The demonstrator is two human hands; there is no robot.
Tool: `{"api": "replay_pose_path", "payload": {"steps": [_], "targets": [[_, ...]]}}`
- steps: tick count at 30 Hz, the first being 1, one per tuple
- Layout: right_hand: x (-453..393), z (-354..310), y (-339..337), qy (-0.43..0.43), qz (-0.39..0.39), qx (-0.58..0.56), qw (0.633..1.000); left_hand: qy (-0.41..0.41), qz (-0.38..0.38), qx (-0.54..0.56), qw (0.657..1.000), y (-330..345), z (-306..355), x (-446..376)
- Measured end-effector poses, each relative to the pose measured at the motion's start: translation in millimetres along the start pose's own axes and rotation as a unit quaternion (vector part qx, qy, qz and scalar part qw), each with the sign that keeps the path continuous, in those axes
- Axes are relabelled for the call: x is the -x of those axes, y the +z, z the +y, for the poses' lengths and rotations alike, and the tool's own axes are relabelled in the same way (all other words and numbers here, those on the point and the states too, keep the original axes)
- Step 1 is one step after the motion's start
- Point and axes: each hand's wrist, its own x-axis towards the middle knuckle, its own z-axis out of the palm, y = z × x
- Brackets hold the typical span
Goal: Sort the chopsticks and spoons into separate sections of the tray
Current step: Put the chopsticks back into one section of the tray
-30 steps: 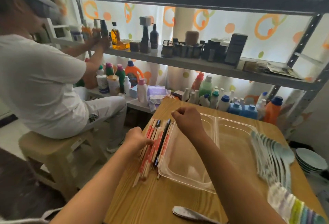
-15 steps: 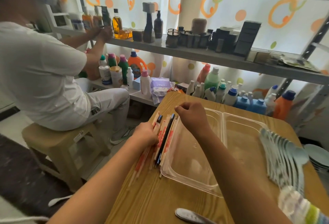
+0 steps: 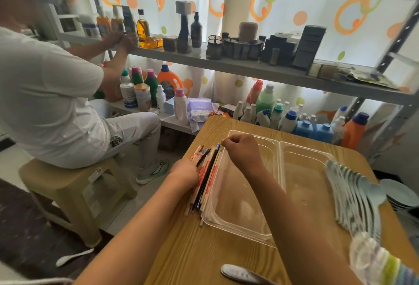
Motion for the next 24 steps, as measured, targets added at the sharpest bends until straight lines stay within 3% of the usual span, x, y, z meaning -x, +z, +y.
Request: {"api": "replay_pose_path", "payload": {"steps": [5,11,18,24], "targets": [[1,1,0,0.012,-0.004,-0.001,1.0,0.021,-0.029,-0.018,0.999,-3,-8,-2],[4,-5,1,0.008,-0.002,0.008,1.0,0.029,0.002,-0.103,0.994,10,0,4],[6,-5,0,0.008,0.001,0.008,1.0,-0.028,0.015,0.017,0.999,10,0,12],[11,-5,1,0.015,-0.003,0.006,1.0,-0.038,0.023,0.049,0.998,11,-6,16]]}}
